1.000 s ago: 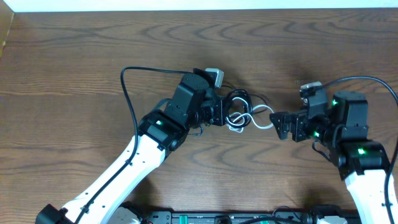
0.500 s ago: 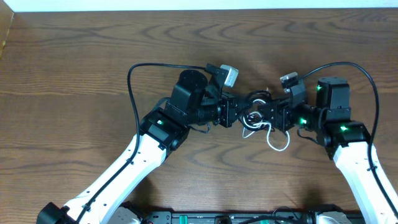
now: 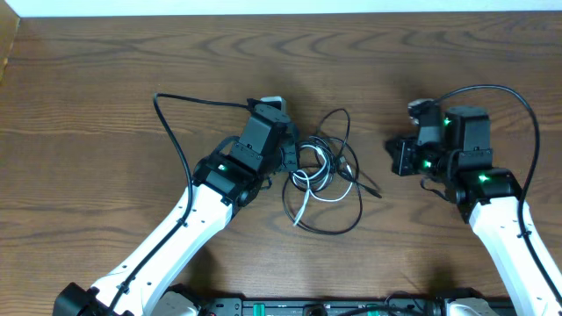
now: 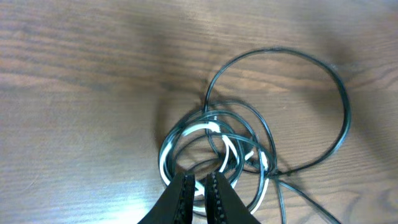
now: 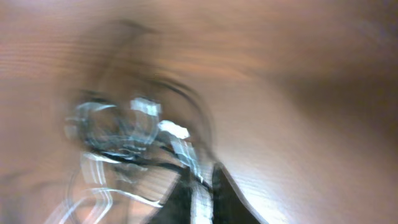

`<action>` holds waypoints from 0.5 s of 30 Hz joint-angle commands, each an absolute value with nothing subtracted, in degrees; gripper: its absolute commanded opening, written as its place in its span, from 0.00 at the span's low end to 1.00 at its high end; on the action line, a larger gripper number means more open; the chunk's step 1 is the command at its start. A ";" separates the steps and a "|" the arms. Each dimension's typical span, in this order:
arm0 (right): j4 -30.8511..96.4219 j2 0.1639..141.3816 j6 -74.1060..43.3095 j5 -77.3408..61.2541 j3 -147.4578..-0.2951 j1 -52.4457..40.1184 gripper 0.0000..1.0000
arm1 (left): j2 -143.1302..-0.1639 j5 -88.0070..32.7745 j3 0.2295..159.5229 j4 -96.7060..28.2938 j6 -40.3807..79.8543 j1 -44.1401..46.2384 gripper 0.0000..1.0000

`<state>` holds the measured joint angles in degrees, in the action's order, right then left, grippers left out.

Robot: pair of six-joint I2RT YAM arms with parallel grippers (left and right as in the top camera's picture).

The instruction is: Untangle cables

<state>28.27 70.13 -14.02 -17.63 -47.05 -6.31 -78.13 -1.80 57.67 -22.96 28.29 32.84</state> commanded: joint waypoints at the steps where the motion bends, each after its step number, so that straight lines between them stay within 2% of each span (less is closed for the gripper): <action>1: 33.56 70.13 -26.39 10.04 -47.13 -5.43 0.18 | -78.46 -2.55 57.98 -27.09 27.75 32.80 0.16; 2: 32.82 70.13 -25.17 4.21 -47.13 -5.34 0.25 | -78.50 -2.55 57.89 -29.74 27.75 32.80 0.31; 3: 32.21 70.13 -22.63 -1.67 -47.13 -5.37 0.31 | -78.54 -2.55 57.74 -30.72 27.73 32.80 0.39; 4: 31.29 70.13 -15.22 -16.60 -47.13 -5.37 0.41 | -78.56 -2.55 57.23 -32.82 27.73 32.80 0.53; 5: 31.40 70.13 -11.94 -23.57 -47.13 -5.37 0.45 | -78.56 -2.55 56.71 -34.41 27.73 32.80 0.62; 7: 33.78 70.13 -9.54 -27.57 -47.13 -5.34 0.52 | -78.63 -6.09 55.20 -35.53 27.73 32.80 0.70; 10: 35.16 70.13 -9.54 -23.42 -47.13 -5.34 0.58 | -79.90 -18.41 54.87 -35.16 19.97 32.86 0.70; 15: 35.14 70.13 -9.54 -23.42 -47.13 -5.34 0.62 | -86.87 -19.00 54.85 -38.79 13.21 35.73 0.77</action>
<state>35.11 70.24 -10.41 -22.76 -46.83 -5.43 -83.05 -17.02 55.57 -38.17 17.89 33.56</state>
